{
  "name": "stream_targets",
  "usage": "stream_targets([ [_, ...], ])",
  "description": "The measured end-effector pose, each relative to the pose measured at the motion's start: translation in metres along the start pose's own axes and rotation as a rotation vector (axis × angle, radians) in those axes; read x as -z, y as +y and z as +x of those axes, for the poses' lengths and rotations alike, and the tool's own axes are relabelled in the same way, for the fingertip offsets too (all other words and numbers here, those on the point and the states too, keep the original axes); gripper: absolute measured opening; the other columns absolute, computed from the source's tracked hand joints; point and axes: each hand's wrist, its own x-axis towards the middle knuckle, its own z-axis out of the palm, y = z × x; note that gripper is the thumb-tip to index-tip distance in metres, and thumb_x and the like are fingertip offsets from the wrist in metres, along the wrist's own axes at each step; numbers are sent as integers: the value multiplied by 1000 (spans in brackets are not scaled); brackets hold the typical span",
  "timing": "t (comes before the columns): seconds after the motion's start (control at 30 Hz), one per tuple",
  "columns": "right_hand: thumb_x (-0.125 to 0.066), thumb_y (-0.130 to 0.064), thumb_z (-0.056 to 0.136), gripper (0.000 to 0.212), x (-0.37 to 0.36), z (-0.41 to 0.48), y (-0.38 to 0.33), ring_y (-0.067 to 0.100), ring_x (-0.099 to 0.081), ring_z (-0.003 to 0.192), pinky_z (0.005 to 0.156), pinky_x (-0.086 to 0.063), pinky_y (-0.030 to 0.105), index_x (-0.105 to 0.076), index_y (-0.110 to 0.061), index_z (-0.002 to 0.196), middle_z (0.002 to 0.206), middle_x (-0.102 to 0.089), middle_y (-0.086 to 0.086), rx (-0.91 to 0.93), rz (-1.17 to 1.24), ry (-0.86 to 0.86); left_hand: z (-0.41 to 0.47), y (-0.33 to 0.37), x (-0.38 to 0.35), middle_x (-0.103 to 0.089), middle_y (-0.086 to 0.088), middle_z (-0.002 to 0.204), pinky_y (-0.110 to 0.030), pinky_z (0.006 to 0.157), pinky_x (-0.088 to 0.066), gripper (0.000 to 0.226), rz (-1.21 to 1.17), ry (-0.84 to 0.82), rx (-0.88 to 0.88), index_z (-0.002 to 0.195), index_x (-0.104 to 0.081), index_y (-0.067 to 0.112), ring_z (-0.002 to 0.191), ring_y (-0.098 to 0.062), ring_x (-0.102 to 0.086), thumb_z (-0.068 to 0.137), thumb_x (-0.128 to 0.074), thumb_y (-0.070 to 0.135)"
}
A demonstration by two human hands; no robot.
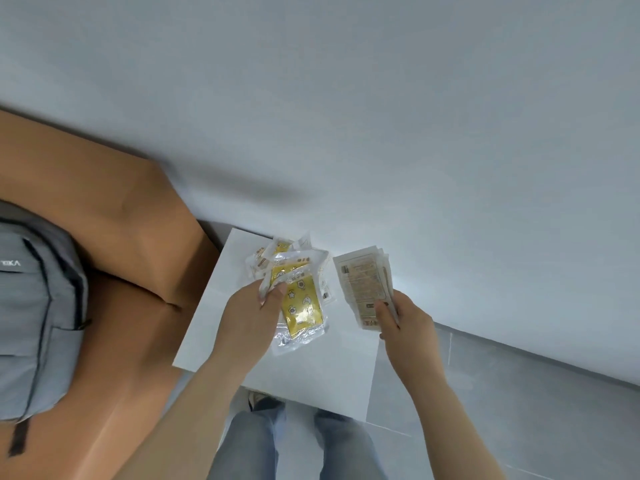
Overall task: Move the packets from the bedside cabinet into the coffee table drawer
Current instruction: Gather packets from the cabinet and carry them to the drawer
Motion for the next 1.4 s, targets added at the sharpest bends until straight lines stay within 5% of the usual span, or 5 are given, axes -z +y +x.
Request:
stream_targets([
  [0.2,-46,-25,98,13,52,-52,-43,18,-65,76,63,-50,32,-58,-24,100,83,-65,-12,2,58,108,-44,59,27,-58,-9,87,-46,72,-49,23,36,-87,-138,94,-63,16,92,-25,-52,98,-47,32],
  [0.3,-46,-24,98,14,75,-78,-55,15,-64,77,71,-55,42,-59,-29,101,85,-67,-12,9,126,200,-54,86,31,-56,1,67,-24,55,-41,19,116,-134,-284,88,-61,29,68,-21,-52,98,-46,33],
  [0.43,-47,-23,98,14,107,-109,-52,11,-64,84,75,-56,45,-59,-30,100,89,-69,-11,10,231,330,-71,122,19,-68,16,91,-30,73,-52,19,200,-182,-454,100,-63,36,88,-7,-62,98,-45,36],
  [0.57,-47,-24,98,15,149,-146,-35,11,-64,85,76,-56,46,-61,-29,100,89,-70,-12,20,307,469,-104,157,-8,-67,13,77,-28,63,-49,18,213,-201,-611,83,-57,40,77,-7,-63,97,-46,34],
  [1.4,-51,-20,98,27,376,-479,229,5,-65,87,75,-58,41,-59,-46,93,90,-69,-25,-267,390,1296,-456,253,-340,-66,23,73,-16,55,-42,25,98,-945,-985,78,-62,32,66,1,-58,97,-47,31],
])
